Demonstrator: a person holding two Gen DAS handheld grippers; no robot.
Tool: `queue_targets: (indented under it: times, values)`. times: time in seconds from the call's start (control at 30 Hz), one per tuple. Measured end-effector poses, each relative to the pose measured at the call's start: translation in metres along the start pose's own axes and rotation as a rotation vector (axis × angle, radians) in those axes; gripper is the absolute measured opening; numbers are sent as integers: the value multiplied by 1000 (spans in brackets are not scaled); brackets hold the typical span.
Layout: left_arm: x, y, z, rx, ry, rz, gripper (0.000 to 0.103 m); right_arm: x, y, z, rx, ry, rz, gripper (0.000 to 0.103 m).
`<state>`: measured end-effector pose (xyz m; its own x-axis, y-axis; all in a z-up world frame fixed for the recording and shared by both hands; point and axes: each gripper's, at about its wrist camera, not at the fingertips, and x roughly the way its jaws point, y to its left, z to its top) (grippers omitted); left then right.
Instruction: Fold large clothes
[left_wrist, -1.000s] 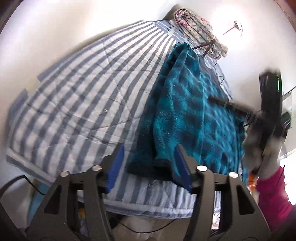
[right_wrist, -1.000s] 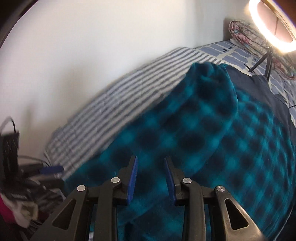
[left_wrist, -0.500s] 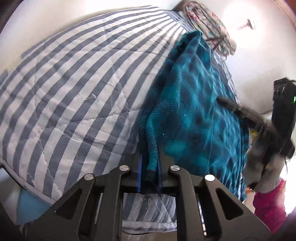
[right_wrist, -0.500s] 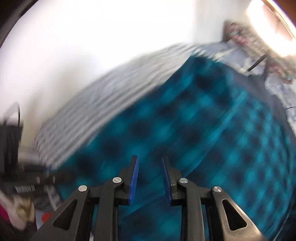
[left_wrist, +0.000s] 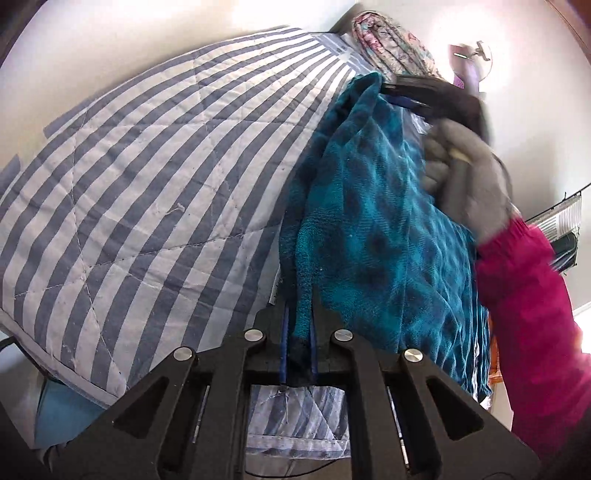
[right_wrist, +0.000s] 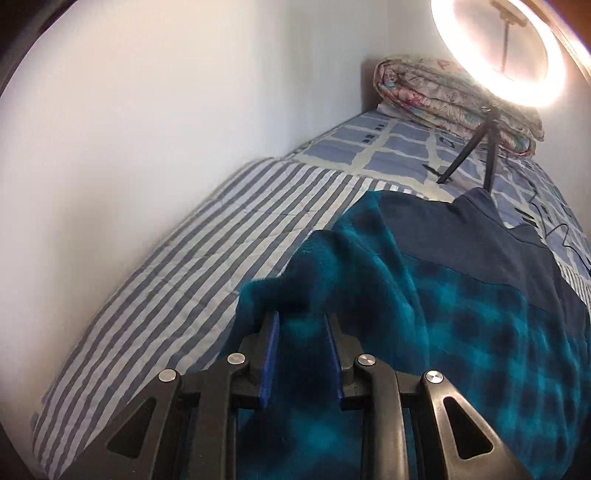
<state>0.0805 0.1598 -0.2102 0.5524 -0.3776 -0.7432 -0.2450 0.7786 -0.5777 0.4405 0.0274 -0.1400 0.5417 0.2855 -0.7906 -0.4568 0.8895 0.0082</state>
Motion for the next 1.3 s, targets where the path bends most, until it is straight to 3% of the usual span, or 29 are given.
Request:
queue_targets:
  times: [0.17,0.3,0.37,0.43,0.5,0.63,0.8,0.97,1.07,1.13,1.17,1.2,1.3]
  values:
    - [-1,-10,0,21,-8,-8,5,57,13,-6,30,113,0,24]
    - [-2,-17,0,36,-15,-14,5,56,5,-4,48,141,19,26]
    - [-2,-23,-1,49,-22,-14,5,42,-2,-1,92,165,47,32]
    - [-3,-29,-3,72,-32,-11,5,28,-3,-1,116,188,87,53]
    - [-3,-38,-5,100,-42,-4,5,15,4,-8,127,229,125,62]
    - [0,-49,-8,124,-48,2,5,0,31,-25,116,330,183,62]
    - [2,-63,-12,184,-60,21,5,4,71,-42,-15,406,110,62]
    - [6,-83,-16,273,-60,39,5,18,84,-56,-48,445,45,63]
    - [9,-91,-17,307,-53,46,5,17,86,-62,-91,427,9,52]
    - [9,-95,-17,319,-50,48,5,16,84,-63,-131,409,-34,28]
    - [10,-98,-17,327,-50,50,5,13,82,-64,-132,401,-34,23]
    - [9,-102,-18,341,-53,54,5,9,77,-65,-117,394,-24,13]
    - [10,-116,-21,387,-58,64,5,-7,49,-66,15,355,98,7]
